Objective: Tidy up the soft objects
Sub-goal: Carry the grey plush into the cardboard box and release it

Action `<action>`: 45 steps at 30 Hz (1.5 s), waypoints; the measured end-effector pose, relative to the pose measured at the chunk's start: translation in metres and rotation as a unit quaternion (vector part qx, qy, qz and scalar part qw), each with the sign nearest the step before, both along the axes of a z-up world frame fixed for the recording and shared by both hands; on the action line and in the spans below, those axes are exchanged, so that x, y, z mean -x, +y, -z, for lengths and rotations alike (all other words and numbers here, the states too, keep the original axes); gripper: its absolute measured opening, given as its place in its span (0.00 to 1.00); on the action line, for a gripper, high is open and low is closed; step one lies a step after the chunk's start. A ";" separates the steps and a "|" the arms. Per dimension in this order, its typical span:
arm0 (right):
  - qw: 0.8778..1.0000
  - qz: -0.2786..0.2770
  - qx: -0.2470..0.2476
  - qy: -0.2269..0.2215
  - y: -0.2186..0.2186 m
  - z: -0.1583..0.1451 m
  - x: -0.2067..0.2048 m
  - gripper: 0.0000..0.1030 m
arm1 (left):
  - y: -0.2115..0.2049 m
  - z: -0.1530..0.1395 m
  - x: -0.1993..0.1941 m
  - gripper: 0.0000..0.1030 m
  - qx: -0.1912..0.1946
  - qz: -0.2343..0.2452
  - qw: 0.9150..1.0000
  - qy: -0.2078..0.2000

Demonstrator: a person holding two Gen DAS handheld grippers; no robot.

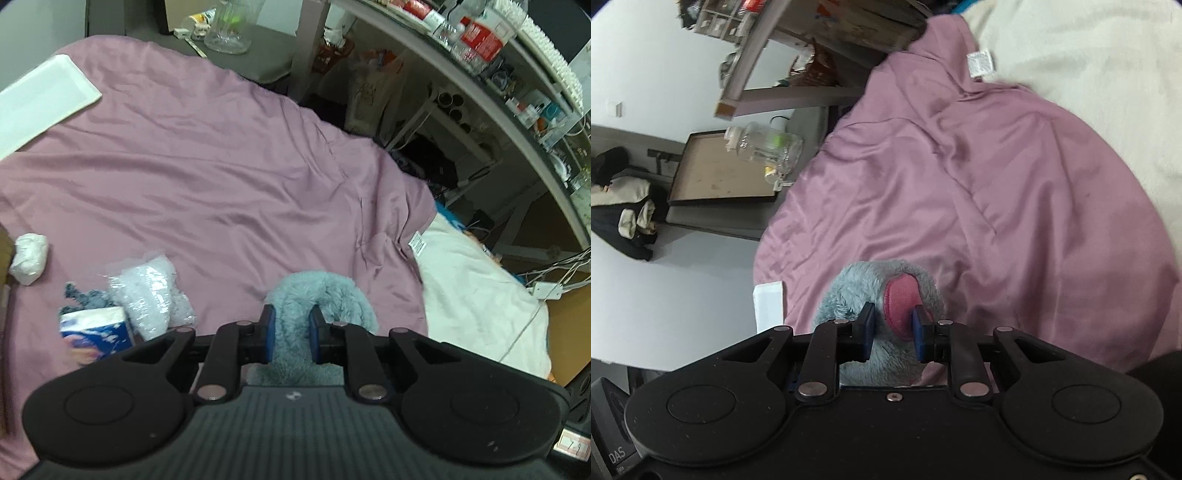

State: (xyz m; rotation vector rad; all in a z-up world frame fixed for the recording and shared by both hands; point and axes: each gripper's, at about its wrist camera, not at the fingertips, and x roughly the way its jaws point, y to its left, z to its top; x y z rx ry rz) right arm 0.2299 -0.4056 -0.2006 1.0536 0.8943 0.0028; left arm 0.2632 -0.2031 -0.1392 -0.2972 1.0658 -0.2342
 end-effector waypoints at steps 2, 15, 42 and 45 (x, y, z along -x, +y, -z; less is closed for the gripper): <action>1.000 -0.006 0.008 -0.005 0.007 -0.010 0.004 0.20 | 0.006 -0.009 0.006 0.16 0.001 -0.004 1.000 -0.005; 0.996 -0.044 0.057 -0.053 0.065 -0.075 0.029 0.20 | 0.062 -0.066 0.051 0.16 0.020 -0.035 0.998 -0.055; 0.977 -0.143 0.125 -0.102 0.208 -0.117 0.051 0.20 | 0.208 -0.081 0.109 0.16 0.071 -0.118 0.986 -0.092; 0.974 -0.156 0.130 -0.104 0.225 -0.117 0.050 0.20 | 0.227 -0.080 0.111 0.16 0.075 -0.130 0.984 -0.091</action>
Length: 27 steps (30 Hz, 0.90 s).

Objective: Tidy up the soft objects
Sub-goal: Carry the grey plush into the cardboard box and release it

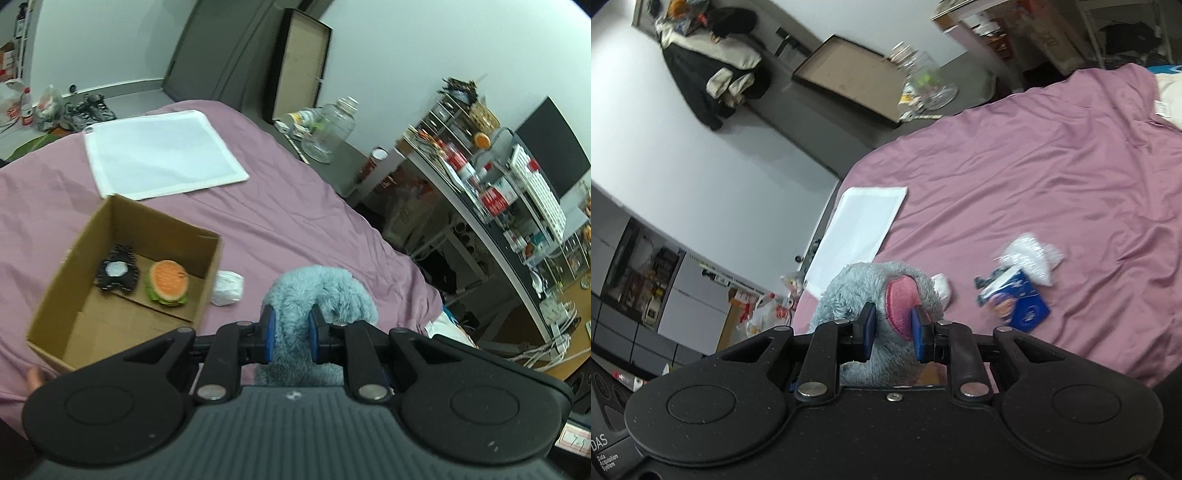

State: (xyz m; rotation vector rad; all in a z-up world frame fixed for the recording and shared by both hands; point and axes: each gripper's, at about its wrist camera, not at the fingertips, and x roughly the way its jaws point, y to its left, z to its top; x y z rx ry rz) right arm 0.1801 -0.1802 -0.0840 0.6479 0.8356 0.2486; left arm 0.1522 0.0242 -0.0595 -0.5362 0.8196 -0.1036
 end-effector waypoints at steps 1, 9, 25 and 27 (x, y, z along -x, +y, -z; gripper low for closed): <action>1.000 -0.004 0.003 0.000 0.006 0.000 0.000 0.20 | 0.006 0.000 0.001 0.16 0.002 -0.003 1.000 0.001; 0.998 -0.049 0.030 -0.003 0.058 0.000 -0.009 0.20 | 0.052 0.003 0.005 0.16 0.010 -0.036 0.999 -0.002; 0.994 -0.090 0.063 0.026 0.135 0.039 -0.034 0.20 | 0.123 0.050 -0.005 0.16 0.030 -0.075 0.996 0.040; 0.993 -0.093 0.067 0.031 0.142 0.045 -0.038 0.20 | 0.127 0.056 -0.008 0.16 0.028 -0.077 0.996 0.045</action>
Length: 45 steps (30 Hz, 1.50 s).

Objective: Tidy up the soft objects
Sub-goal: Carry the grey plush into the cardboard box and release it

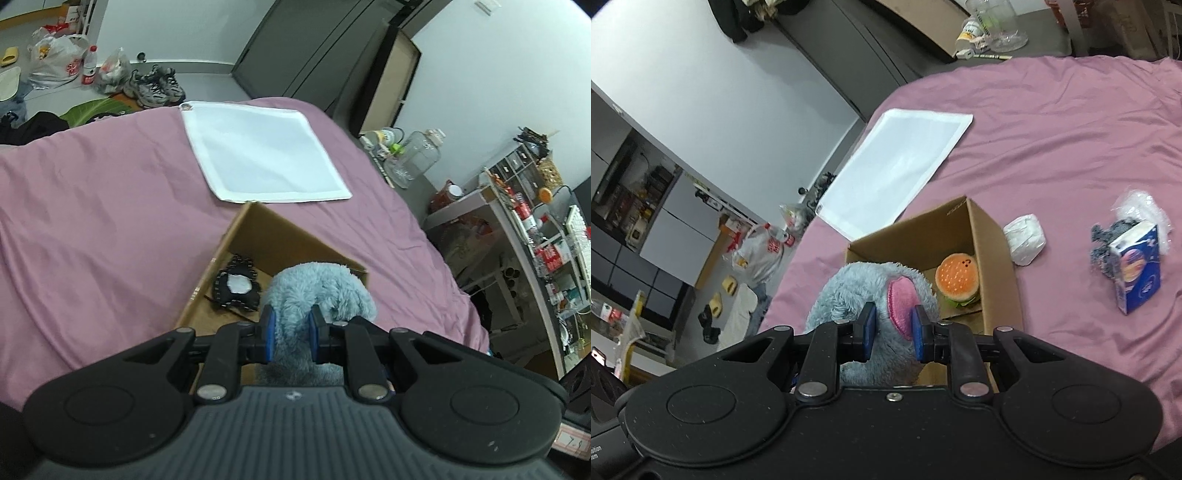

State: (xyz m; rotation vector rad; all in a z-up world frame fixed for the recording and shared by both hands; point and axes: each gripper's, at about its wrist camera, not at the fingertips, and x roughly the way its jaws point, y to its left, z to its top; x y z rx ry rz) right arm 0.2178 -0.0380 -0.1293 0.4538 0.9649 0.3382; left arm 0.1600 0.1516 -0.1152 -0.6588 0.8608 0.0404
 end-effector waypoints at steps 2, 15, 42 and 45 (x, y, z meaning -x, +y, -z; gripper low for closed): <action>1.000 -0.002 0.005 0.005 0.006 0.006 -0.003 0.20 | 0.005 0.007 -0.004 0.16 0.000 -0.001 1.000 0.006; 0.999 -0.016 0.013 0.043 0.029 0.047 -0.026 0.22 | 0.021 0.048 -0.028 0.16 -0.021 -0.006 0.999 0.043; 0.998 0.010 -0.065 0.010 -0.025 0.019 -0.019 0.59 | -0.002 0.015 -0.026 0.56 -0.107 -0.015 0.993 0.051; 0.997 0.014 -0.072 0.004 -0.036 0.012 -0.015 0.60 | -0.007 0.003 -0.022 0.62 -0.114 -0.022 0.992 0.042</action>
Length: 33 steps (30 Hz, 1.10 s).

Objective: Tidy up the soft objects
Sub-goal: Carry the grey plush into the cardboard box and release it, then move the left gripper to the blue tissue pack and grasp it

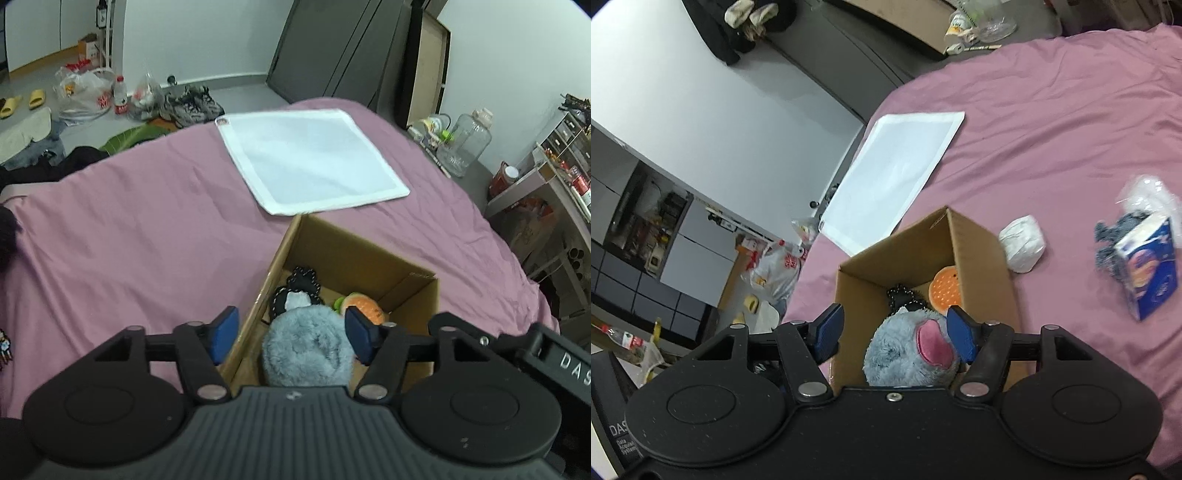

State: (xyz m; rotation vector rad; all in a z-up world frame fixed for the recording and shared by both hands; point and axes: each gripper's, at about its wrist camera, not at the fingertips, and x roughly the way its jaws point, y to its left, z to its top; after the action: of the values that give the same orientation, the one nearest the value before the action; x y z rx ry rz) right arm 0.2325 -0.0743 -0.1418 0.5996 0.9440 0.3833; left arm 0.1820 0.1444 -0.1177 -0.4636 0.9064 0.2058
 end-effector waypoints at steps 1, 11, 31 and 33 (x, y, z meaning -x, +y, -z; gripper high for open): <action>1.000 0.001 -0.002 -0.002 -0.004 -0.002 0.002 0.60 | -0.003 -0.004 0.001 0.62 -0.002 -0.001 1.000 -0.001; 0.999 0.014 0.001 -0.029 -0.050 -0.022 0.020 0.69 | -0.045 -0.038 0.005 0.63 -0.027 0.026 0.999 -0.027; 0.995 0.090 -0.031 -0.004 -0.179 0.016 0.023 0.92 | -0.149 -0.035 -0.002 0.87 -0.071 0.080 0.994 -0.030; 0.995 0.096 -0.038 0.001 -0.188 0.022 0.020 0.94 | -0.157 -0.031 -0.005 0.87 -0.072 0.082 0.994 -0.023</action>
State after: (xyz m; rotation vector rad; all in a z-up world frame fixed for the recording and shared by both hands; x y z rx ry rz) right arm 0.2122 -0.2623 -0.1637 0.7527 0.8678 0.2474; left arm 0.1868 -0.0128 -0.0871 -0.2575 0.8725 0.1092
